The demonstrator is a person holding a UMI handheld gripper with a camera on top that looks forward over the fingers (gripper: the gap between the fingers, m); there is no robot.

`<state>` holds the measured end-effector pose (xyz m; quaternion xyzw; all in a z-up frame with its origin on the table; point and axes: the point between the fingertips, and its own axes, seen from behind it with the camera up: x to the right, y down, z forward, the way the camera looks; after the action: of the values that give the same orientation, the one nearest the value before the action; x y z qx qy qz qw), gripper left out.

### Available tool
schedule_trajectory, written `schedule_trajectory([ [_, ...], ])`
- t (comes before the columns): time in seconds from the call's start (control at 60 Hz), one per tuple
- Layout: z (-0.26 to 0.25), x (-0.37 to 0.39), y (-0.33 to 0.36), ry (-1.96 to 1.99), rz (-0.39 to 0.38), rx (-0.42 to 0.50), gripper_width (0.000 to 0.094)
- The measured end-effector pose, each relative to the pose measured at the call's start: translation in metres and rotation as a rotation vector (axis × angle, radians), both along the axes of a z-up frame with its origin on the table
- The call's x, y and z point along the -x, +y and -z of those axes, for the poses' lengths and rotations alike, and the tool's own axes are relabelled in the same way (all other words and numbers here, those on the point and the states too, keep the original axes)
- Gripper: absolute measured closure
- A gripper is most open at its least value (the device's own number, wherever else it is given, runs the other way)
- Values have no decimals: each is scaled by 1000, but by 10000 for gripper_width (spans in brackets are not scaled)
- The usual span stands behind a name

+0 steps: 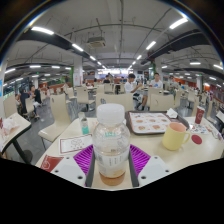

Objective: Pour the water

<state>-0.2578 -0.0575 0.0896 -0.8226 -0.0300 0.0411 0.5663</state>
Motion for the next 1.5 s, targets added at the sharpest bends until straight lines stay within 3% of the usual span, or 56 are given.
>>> schedule_trajectory([
  [0.15,0,-1,6,-9,-5,15,509],
  [0.35,-48,-1,18,88,-33,-1,513],
  [0.567,-159,-23,61,677,-19,-36,510],
  [0.717,-188,-60,96,1254,27,20,512],
  [0.917,-166,-119,123,1779,120,113,513],
  [1.217,-89,-152,142,2077,273,223,514],
  [1.4,-86,-150,139,2020,263,276,513],
  [1.5,-103,-150,134,1873,199,276,513],
])
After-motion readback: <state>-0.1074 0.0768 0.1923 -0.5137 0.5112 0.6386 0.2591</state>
